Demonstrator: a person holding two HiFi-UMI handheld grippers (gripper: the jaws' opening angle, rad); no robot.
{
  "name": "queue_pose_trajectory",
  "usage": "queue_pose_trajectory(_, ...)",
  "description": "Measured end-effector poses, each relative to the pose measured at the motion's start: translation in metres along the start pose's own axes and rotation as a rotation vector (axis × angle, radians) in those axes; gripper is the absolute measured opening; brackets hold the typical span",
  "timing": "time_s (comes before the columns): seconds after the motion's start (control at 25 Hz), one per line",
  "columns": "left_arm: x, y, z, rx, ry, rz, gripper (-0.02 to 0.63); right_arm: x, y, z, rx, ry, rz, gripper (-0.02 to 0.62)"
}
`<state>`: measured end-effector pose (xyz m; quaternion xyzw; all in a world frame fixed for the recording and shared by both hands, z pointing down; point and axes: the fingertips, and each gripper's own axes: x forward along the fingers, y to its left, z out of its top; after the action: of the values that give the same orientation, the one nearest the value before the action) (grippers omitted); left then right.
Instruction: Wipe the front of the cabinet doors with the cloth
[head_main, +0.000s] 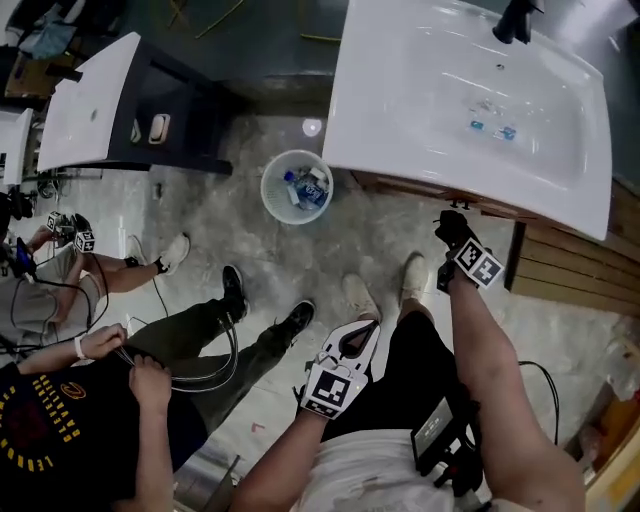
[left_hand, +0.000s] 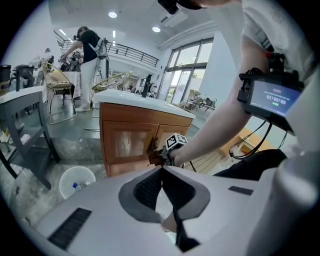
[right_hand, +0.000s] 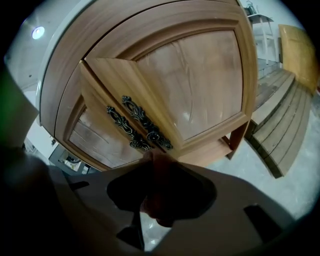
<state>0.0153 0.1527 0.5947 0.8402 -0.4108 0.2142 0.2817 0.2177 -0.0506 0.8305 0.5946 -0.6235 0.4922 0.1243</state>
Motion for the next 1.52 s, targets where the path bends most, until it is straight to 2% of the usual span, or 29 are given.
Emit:
queue_pose_trajectory(0.28, 0.017, -0.001, -0.008, 0.053, 0.010, -0.011, 0.012, 0.016, -0.026, 0.000, 0.036, -0.021, -0.011, 0.121)
queue_pose_trajectory(0.6, 0.032, -0.001, -0.001, 0.100, 0.014, -0.003, 0.012, 0.031, -0.025, 0.006, 0.031, -0.023, 0.024, 0.121)
queue_pose_trajectory(0.8, 0.064, -0.016, 0.006, 0.121, -0.003, -0.024, 0.012, 0.016, -0.085, 0.045, -0.028, -0.074, -0.052, 0.121)
queue_pose_trajectory(0.96, 0.073, -0.019, 0.007, 0.125, -0.005, -0.006, 0.012, 0.003, -0.132, 0.073, -0.059, -0.097, -0.109, 0.121)
queue_pose_trajectory(1.2, 0.081, -0.038, 0.014, 0.127, 0.000, -0.029, 0.012, -0.050, -0.208, 0.117, -0.078, -0.148, -0.243, 0.121)
queue_pose_trajectory(1.36, 0.075, -0.051, 0.024, 0.120, -0.002, -0.044, 0.012, -0.078, -0.232, 0.123, -0.095, -0.144, -0.285, 0.121)
queue_pose_trajectory(1.52, 0.074, -0.050, 0.034, 0.113, 0.000, -0.035, 0.012, -0.071, -0.212, 0.127, -0.108, -0.130, -0.253, 0.121)
